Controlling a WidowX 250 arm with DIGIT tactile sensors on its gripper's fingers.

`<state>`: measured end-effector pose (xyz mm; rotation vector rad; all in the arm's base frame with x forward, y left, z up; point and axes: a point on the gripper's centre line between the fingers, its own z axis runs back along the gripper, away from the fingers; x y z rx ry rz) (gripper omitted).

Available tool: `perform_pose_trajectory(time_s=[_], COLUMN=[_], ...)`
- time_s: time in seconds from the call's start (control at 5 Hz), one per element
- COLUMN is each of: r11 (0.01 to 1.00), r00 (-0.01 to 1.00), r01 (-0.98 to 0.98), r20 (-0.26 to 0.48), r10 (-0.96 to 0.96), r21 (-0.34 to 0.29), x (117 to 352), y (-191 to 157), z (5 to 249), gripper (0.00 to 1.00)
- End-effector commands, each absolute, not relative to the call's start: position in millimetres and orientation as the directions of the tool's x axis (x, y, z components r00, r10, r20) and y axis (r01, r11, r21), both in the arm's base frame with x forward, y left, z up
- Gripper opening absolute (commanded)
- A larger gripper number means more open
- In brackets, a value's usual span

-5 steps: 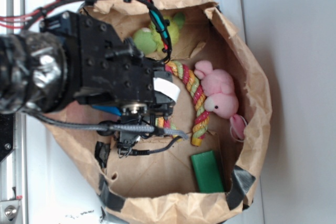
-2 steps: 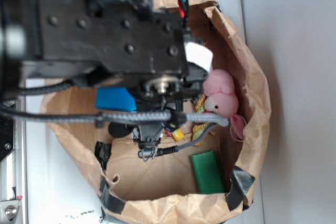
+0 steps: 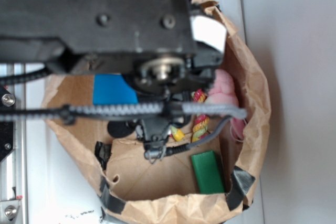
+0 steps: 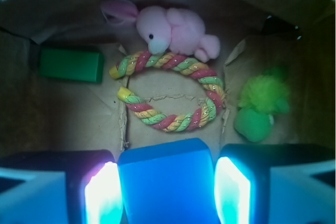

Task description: Grab the blue block.

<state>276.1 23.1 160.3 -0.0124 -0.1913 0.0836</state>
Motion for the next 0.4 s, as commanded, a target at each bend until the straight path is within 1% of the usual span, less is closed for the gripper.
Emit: perform_pose_trajectory(time_s=[0.0,0.2], r11=[0.994,0.991], r00=[0.956,0.96], r01=[-0.101,-0.11], r20=[0.273,0.265], r10=[0.105,0.087], r21=[-0.031,0.074], x=[288.2,291.6], y=[16.6,9.1], z=[205.8,199.9], gripper=[0.0,0.71])
